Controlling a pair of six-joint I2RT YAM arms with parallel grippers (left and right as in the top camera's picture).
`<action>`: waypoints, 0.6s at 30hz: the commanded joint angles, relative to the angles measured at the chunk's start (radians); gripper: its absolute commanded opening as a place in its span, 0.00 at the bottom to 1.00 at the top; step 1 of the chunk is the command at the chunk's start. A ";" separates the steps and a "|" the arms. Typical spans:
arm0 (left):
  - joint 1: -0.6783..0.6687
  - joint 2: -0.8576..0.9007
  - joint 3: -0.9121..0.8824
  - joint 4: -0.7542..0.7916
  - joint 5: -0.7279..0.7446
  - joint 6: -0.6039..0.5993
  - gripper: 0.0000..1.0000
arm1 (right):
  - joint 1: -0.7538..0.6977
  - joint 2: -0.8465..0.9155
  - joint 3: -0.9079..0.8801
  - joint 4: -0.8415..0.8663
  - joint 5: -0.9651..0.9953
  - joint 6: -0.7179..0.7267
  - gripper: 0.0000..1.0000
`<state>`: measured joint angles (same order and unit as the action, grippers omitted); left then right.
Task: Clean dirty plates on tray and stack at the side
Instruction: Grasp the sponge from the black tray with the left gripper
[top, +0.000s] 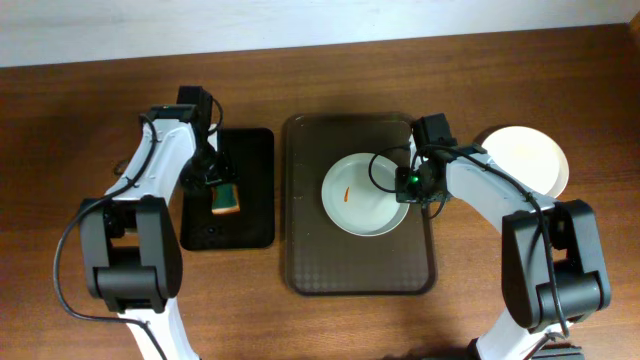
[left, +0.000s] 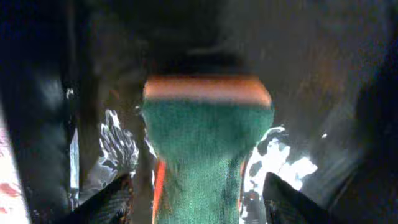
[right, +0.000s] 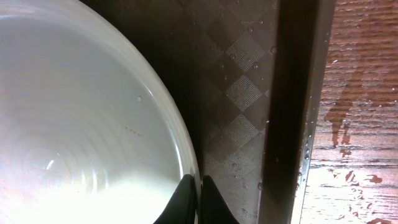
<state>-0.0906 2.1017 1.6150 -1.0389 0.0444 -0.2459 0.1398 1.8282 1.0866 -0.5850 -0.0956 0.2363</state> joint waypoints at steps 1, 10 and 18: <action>-0.003 -0.023 -0.040 0.081 -0.045 0.016 0.51 | -0.003 0.008 0.001 0.006 0.017 0.008 0.04; -0.057 -0.047 -0.210 0.246 -0.041 0.016 0.00 | -0.003 0.008 0.001 0.006 -0.002 0.008 0.04; -0.060 -0.142 -0.056 0.024 -0.042 0.016 0.68 | -0.003 0.008 0.001 0.006 -0.002 0.008 0.04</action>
<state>-0.1493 2.0064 1.5341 -0.9867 -0.0036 -0.2287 0.1398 1.8282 1.0866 -0.5777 -0.1066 0.2363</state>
